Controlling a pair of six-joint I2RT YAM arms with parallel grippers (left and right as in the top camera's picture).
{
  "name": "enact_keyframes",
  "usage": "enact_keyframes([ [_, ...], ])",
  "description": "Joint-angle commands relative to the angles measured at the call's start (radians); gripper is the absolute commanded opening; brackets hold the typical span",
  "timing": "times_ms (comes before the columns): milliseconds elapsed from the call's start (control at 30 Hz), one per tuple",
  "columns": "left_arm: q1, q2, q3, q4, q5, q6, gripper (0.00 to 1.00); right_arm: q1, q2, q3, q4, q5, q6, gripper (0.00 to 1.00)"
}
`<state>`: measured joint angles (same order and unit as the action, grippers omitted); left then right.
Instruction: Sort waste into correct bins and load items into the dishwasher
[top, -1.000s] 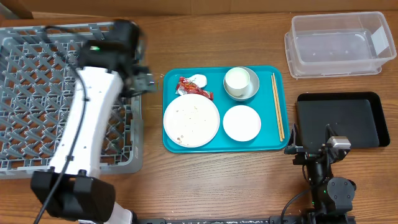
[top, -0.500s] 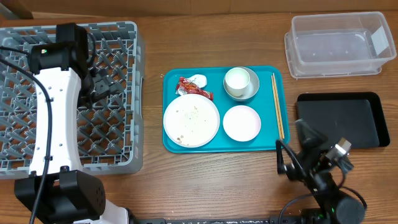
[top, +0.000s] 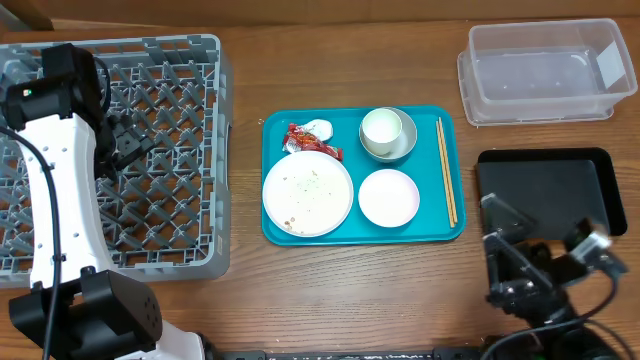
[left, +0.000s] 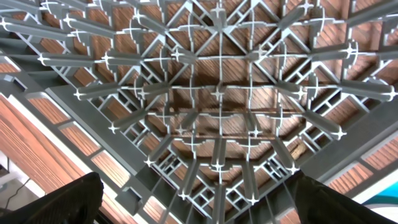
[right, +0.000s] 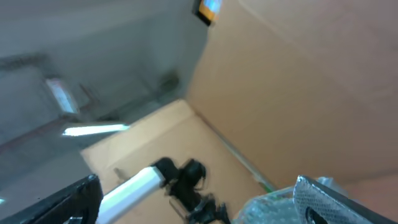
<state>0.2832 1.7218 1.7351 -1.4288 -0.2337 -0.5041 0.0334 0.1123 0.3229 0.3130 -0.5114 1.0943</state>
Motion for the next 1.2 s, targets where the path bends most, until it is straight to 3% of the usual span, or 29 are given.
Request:
enact_keyframes([
  [0,-0.003,0.004,0.006,0.001,-0.009,-0.024,1.00,-0.001,0.150,0.265,-0.168,0.021,-0.294,1.00],
  [300,-0.003,0.004,0.006,0.001,-0.009,-0.024,1.00,0.043,0.856,1.054,-0.967,-0.139,-0.882,0.99],
  [400,-0.003,0.004,0.006,0.001,-0.009,-0.024,1.00,0.150,1.073,1.273,-1.215,-0.060,-1.012,0.99],
  [500,-0.003,0.004,0.006,0.001,-0.009,-0.024,1.00,0.304,1.273,1.439,-1.376,0.132,-1.051,0.99],
  [667,-0.003,0.004,0.006,0.001,-0.009,-0.024,1.00,0.502,1.529,1.523,-1.373,0.365,-1.050,1.00],
  [933,-0.003,0.004,0.006,0.001,-0.009,-0.024,1.00,0.612,1.786,1.522,-1.176,0.365,-1.070,1.00],
  [1067,-0.003,0.004,0.006,0.001,-0.009,-0.024,1.00,0.613,1.906,1.522,-1.131,0.348,-1.077,0.76],
  [1167,-0.003,0.004,0.006,0.001,-0.009,-0.024,1.00,0.620,1.978,1.522,-1.116,0.353,-1.078,0.82],
])
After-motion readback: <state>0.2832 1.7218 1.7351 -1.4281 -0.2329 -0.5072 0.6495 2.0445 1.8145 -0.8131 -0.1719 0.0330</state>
